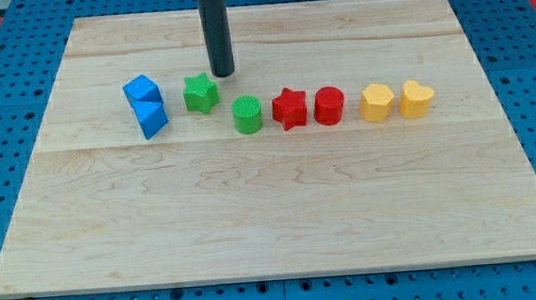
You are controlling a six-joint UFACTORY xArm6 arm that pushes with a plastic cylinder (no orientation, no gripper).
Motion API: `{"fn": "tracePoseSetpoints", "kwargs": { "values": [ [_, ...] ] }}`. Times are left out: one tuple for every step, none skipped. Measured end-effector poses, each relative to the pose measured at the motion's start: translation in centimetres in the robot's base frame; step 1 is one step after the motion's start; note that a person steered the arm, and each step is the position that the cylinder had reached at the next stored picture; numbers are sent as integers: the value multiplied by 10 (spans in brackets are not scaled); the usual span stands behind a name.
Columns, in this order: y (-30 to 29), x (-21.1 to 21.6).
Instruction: Push green star to the right of blue triangle
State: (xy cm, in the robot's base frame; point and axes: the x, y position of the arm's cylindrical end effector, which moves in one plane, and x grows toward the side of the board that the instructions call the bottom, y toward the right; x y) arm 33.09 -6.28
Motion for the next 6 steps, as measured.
{"fn": "tracePoseSetpoints", "kwargs": {
  "values": [
    [-21, 11],
    [-22, 17],
    [-33, 14],
    [-53, 16],
    [-53, 37],
    [-53, 50]
  ]
}}
